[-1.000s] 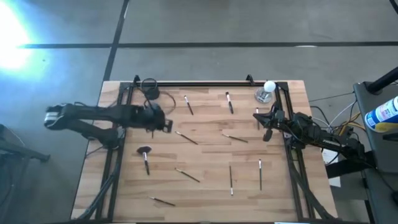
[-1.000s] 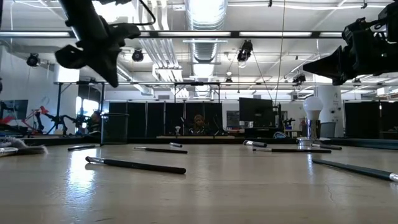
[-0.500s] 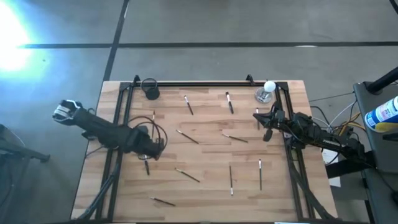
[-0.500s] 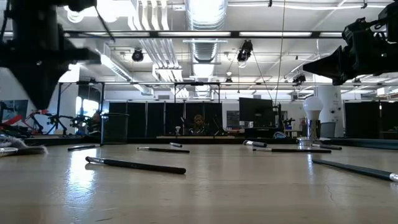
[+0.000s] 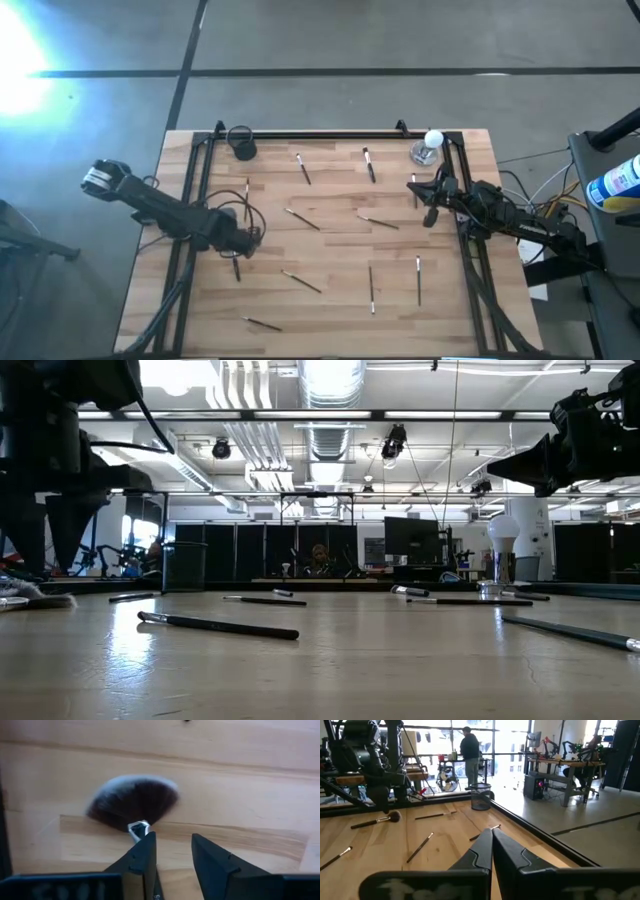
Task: Put items in baskets/containers
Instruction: Put the highlighter brush into the pen holder
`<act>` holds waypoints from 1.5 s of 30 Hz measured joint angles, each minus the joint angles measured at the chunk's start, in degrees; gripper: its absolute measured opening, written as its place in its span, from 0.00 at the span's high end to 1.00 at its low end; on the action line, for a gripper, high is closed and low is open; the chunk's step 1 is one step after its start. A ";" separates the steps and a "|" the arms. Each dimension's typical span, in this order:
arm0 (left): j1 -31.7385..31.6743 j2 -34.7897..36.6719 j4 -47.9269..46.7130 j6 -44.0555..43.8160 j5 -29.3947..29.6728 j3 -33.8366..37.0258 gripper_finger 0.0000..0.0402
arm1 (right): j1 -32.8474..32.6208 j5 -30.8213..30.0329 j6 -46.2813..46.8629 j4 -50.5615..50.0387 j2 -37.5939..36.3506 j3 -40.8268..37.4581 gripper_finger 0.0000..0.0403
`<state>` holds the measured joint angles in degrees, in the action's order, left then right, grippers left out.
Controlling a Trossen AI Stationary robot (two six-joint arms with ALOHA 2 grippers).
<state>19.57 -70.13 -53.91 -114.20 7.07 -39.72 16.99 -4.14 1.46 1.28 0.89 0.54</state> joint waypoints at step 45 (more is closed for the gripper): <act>0.04 0.04 8.19 -6.30 4.67 11.84 0.78 | 0.00 0.00 0.02 0.00 0.00 0.01 0.98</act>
<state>19.62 -70.08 -45.72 -120.50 11.73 -27.88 16.99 -4.15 1.48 1.28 0.89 0.55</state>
